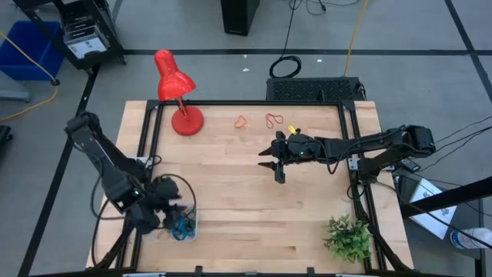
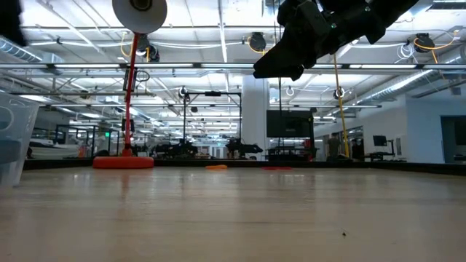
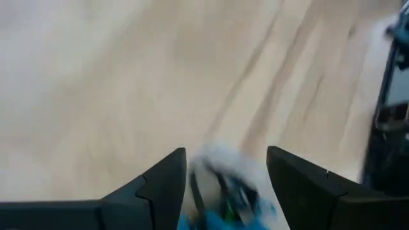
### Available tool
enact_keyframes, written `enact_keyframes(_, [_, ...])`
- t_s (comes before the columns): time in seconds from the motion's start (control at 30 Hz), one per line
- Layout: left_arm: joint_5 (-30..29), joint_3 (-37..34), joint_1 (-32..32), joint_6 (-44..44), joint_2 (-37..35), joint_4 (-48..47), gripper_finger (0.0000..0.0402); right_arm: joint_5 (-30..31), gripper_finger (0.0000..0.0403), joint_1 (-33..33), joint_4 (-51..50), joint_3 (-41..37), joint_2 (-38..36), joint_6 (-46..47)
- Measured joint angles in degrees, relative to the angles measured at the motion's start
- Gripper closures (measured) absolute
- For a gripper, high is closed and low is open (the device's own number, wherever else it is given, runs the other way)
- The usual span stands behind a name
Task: Pick and place rubber bands into bin
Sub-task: Put the red rubber band into the transparent bin
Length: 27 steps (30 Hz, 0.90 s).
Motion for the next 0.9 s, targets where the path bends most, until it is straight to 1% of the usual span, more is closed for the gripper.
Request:
enact_keyframes(0.1, [-8.48,0.0,0.41,10.99,-2.48,0.01,0.0176,0.0,0.0241,0.0,-0.16,0.0,0.0,0.0])
enact_keyframes(0.2, [-13.24,0.0,1.42,20.39,-3.71,0.38,0.0176,0.0,0.0242,0.0,-1.39,0.0,0.02,0.0])
enact_keyframes(0.27, [-15.38,0.0,2.03,22.43,-3.83,0.42,0.0176,0.0,0.0243,0.0,-2.3,0.0,0.02,0.0])
enact_keyframes(0.33, [-16.19,0.0,3.06,22.76,-3.83,0.45,0.0176,0.0,0.0242,0.0,-3.26,0.0,0.02,0.0])
enact_keyframes(0.47, [-16.0,0.0,5.89,20.02,-4.2,0.47,0.0176,0.0,0.0241,0.0,-3.1,0.0,0.04,0.0])
enact_keyframes(0.6, [-11.96,0.0,8.08,22.51,-5.48,1.39,0.0176,0.0,0.0243,-0.14,-2.44,0.0,0.04,-0.11])
enact_keyframes(0.73, [-7.05,0.0,10.02,29.95,-9.18,5.88,0.0176,0.0,0.0243,-0.28,-2.2,0.0,0.04,-0.07])
enact_keyframes(0.9, [-2.8,0.01,11.3,44.24,-15.97,13.81,0.0176,0.0,0.0245,-0.28,-2.12,0.0,0.04,-0.94])
